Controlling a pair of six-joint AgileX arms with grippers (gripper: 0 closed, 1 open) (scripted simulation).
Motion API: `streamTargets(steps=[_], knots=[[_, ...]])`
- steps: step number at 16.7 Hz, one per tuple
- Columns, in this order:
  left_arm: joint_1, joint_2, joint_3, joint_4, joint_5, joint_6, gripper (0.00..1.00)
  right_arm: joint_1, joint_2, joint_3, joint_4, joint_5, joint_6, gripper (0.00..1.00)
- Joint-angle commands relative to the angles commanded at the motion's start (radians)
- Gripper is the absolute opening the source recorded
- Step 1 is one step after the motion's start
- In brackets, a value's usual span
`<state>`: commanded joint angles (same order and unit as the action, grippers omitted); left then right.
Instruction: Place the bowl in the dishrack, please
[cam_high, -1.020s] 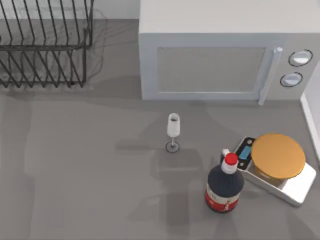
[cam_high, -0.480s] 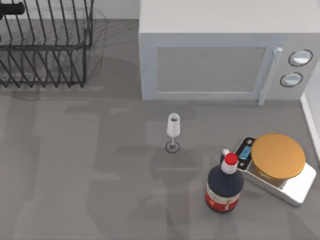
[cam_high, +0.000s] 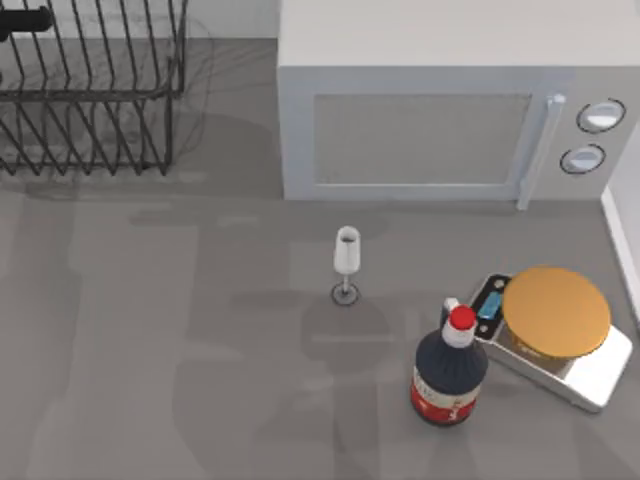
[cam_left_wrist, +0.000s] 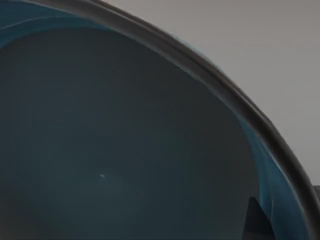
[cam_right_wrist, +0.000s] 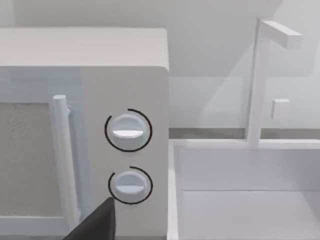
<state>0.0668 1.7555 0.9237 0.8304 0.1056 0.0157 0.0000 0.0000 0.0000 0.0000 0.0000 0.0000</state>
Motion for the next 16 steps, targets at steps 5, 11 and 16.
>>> streamTargets(steps=[5, 11, 16], knots=[[0.0, 0.0, 0.0, 0.0, 0.0, 0.0, 0.6, 0.0, 0.0, 0.0, 0.0, 0.0, 0.0, 1.0], [0.0, 0.0, 0.0, 0.0, 0.0, 0.0, 1.0, 0.0, 0.0, 0.0, 0.0, 0.0, 0.0, 1.0], [0.0, 0.0, 0.0, 0.0, 0.0, 0.0, 1.0, 0.0, 0.0, 0.0, 0.0, 0.0, 0.0, 1.0]])
